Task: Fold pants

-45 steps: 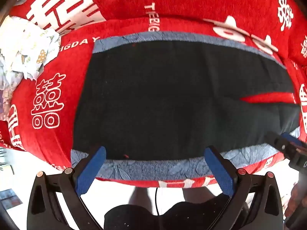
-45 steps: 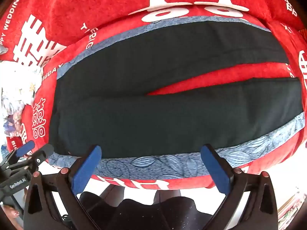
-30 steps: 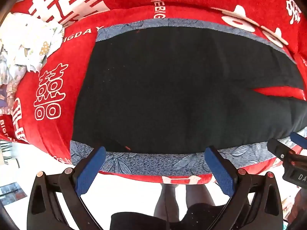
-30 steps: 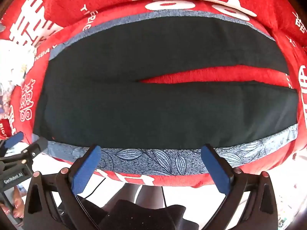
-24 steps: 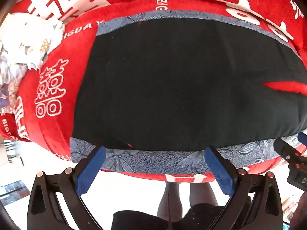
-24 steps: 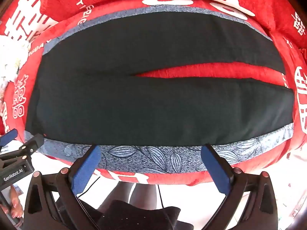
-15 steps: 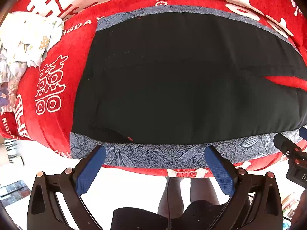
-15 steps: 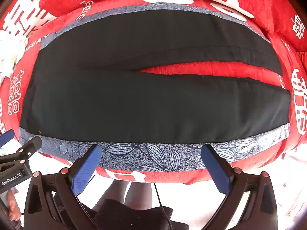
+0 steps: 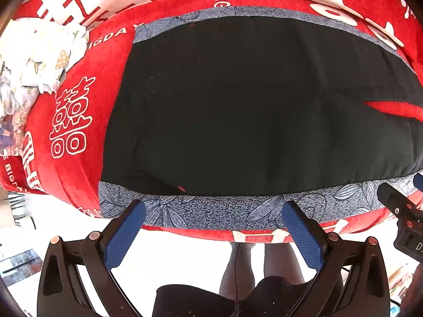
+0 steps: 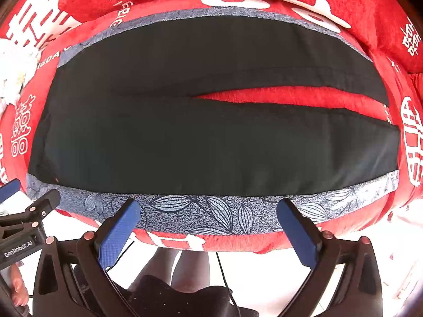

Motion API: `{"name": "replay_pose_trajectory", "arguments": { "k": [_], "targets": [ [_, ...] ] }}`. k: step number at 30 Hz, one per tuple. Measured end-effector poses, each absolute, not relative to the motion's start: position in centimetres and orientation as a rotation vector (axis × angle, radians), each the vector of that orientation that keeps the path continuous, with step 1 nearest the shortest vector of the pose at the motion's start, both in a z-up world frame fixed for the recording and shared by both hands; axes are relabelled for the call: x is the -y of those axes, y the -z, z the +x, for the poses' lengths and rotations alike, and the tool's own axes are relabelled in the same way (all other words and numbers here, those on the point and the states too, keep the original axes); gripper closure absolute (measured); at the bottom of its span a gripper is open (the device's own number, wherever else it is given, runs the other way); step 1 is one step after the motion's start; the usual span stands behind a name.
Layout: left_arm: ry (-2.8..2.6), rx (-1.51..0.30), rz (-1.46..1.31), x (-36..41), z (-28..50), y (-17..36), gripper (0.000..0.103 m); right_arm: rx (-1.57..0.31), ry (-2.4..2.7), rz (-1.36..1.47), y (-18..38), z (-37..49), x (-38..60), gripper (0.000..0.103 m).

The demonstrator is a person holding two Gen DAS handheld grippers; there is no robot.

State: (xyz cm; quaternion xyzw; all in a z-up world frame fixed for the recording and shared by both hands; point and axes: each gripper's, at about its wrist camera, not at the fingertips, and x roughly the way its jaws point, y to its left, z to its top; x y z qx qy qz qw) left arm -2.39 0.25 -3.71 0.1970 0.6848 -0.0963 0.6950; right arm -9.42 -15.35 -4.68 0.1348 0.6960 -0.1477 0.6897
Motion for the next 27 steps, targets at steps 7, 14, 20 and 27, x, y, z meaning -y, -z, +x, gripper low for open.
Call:
{"name": "replay_pose_trajectory", "arguments": {
  "k": [7,14,20,27],
  "targets": [
    [0.213,-1.531,0.437,-0.44,-2.39,3.78,0.0,-1.559,0.321,0.289,4.52,-9.17,15.51,0.0],
    [0.204,-1.54,0.44,-0.63,-2.33,4.05,0.0,-1.568,0.313,0.288,4.72,-9.05,15.2,0.0],
    [0.206,-1.539,0.438,-0.84,-2.19,4.08,0.0,-1.57,0.312,0.284,4.84,-9.02,15.05,0.0],
    [0.207,-1.541,0.442,-0.97,-1.95,4.15,0.0,-1.566,0.312,0.285,4.82,-8.85,14.9,0.0]
  ]
}}
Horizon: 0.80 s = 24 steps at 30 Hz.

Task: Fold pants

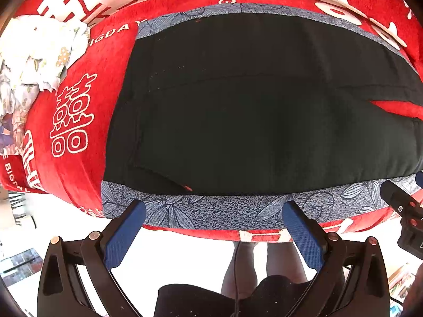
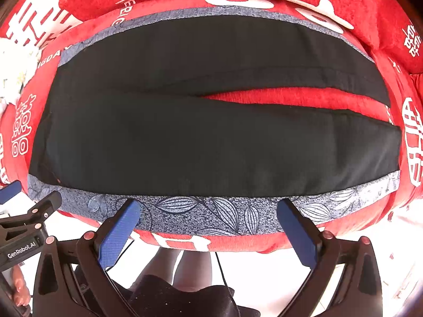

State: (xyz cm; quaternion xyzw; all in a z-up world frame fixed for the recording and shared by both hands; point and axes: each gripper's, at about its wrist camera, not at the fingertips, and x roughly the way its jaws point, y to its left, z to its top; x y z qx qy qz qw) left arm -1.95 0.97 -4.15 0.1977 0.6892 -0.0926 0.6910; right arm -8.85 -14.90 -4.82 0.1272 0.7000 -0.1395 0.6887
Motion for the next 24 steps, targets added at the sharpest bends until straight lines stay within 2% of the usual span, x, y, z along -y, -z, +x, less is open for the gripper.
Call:
{"name": "replay_pose_trajectory", "arguments": {
  "k": [24],
  "targets": [
    [0.211,-1.547,0.464,-1.71,-2.28,4.9,0.0,-1.577,0.302,0.296,5.68,-9.22,14.21,0.0]
  ]
}}
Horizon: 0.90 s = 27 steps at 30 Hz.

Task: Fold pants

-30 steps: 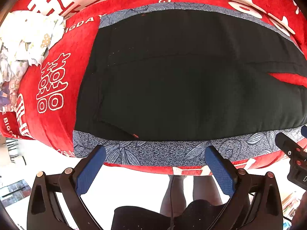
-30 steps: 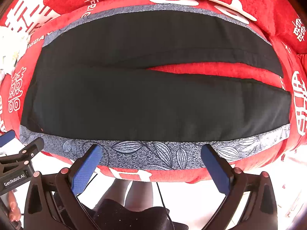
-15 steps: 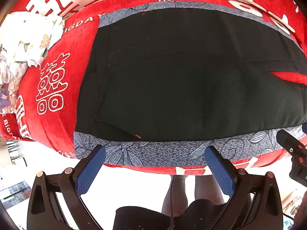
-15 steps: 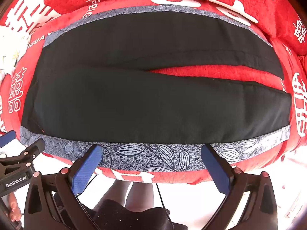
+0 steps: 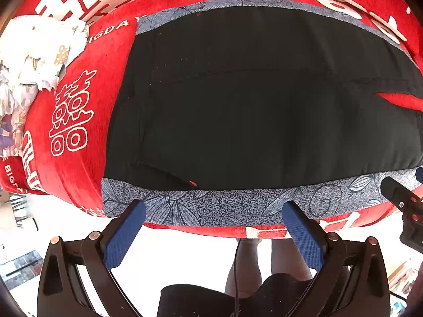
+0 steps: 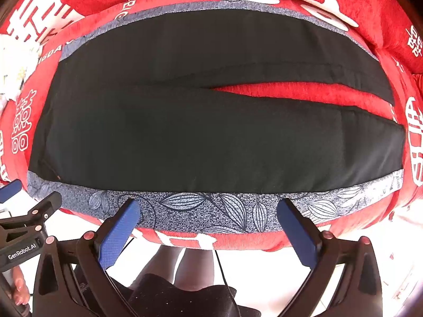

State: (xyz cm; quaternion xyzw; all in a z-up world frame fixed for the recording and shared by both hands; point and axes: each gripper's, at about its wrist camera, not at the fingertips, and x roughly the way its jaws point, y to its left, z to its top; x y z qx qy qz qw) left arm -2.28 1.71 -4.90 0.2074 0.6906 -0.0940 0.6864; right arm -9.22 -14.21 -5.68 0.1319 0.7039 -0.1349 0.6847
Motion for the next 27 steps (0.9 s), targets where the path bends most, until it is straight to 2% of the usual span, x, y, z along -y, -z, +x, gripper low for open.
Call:
{"name": "replay_pose_trajectory", "arguments": {
  "k": [27],
  "targets": [
    [0.224,-1.544,0.479,-1.7,-3.7,5.1,0.0,-1.572,0.314,0.319,5.8,-10.6,14.4,0.0]
  ]
}}
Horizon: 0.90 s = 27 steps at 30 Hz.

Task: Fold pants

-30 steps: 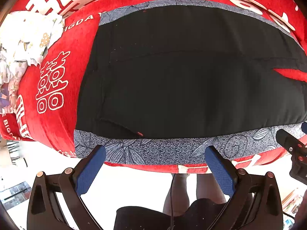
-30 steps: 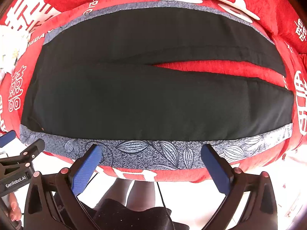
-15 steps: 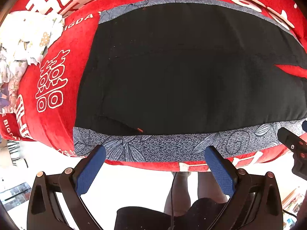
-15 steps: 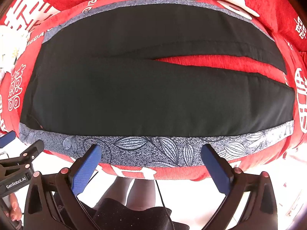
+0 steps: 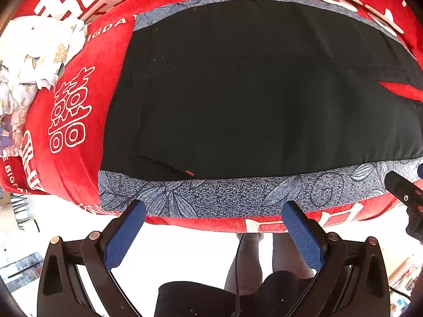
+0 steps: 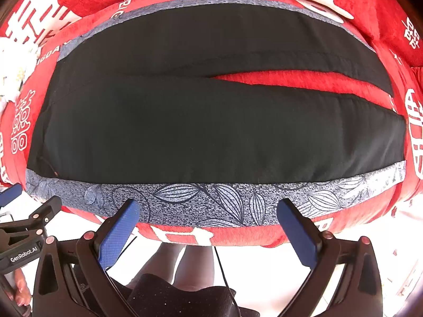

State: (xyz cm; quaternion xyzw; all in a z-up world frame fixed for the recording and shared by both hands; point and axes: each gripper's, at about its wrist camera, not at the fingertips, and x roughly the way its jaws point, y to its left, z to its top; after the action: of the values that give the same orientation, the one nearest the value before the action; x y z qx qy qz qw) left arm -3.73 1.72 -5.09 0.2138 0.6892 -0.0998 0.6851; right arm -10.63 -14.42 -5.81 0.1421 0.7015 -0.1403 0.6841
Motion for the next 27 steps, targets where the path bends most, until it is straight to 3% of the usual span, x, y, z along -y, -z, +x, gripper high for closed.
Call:
{"name": "replay_pose_trajectory", "arguments": {
  "k": [21,27],
  "targets": [
    [0.287,-1.538,0.412,-2.4,-3.8,4.9,0.0,-1.547,0.324,0.366,5.6,-11.5,15.1,0.0],
    [0.384,-1.584,0.117,-5.5,-2.4,4.7,0.0,-1.411,0.132,0.792,6.5,-12.7,17.0,0.002]
  ]
}}
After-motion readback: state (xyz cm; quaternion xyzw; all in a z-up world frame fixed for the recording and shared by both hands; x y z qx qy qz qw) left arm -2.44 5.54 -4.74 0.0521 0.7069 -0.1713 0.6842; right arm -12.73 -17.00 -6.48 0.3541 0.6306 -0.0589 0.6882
